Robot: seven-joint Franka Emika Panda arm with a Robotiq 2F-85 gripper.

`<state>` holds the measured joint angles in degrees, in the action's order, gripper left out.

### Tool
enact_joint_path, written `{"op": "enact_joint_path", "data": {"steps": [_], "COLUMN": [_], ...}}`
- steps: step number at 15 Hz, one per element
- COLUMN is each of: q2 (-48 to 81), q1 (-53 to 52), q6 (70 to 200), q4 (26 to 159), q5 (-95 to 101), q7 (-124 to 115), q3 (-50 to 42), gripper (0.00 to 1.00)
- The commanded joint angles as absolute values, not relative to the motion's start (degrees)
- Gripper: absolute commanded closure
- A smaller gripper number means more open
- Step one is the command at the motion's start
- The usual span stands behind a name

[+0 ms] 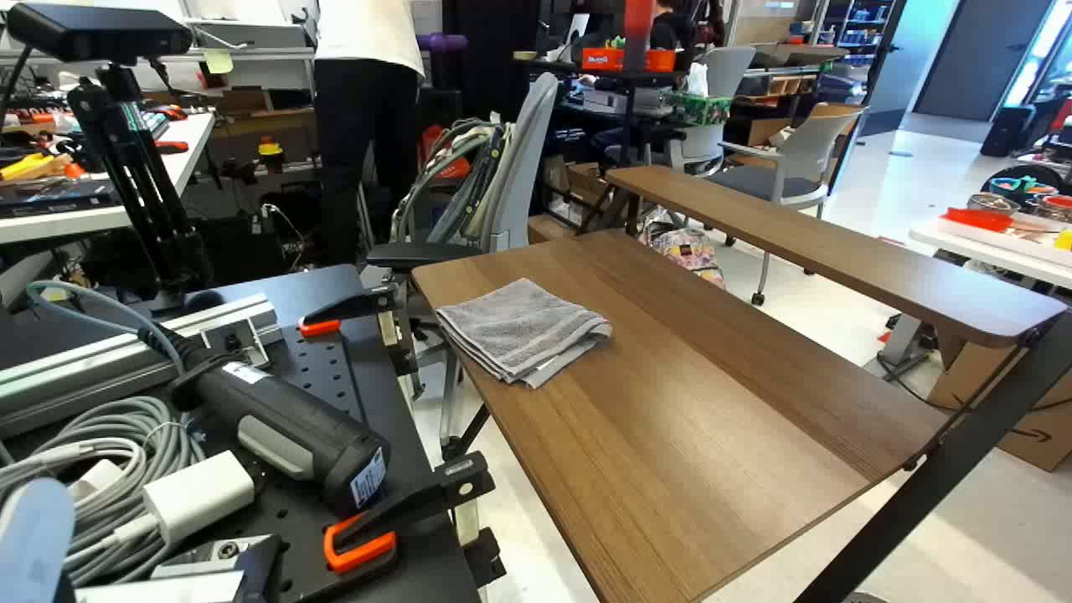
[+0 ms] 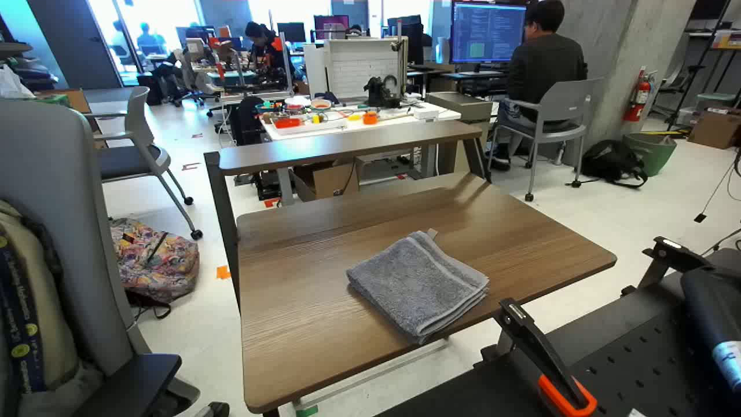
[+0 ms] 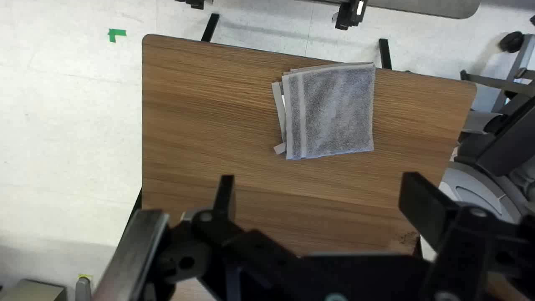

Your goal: Wipe the table with the towel

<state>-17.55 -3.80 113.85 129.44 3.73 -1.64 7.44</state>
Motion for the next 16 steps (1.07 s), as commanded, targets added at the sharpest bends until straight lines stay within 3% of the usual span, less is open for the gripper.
{"op": "enact_joint_path", "data": {"steps": [1,8,16], "q2": [-17.5,-17.5,-7.1], "q1": [-4.3,-4.3,-5.3], "q6": [113.7,113.7,130.1], "q4": [129.3,129.3,134.1], "q5": [3.9,3.9,5.2], "q7": [-1.8,-1.8,-3.4], "q3": [7.0,7.0,8.4], "gripper": [0.00,0.00,0.00]}}
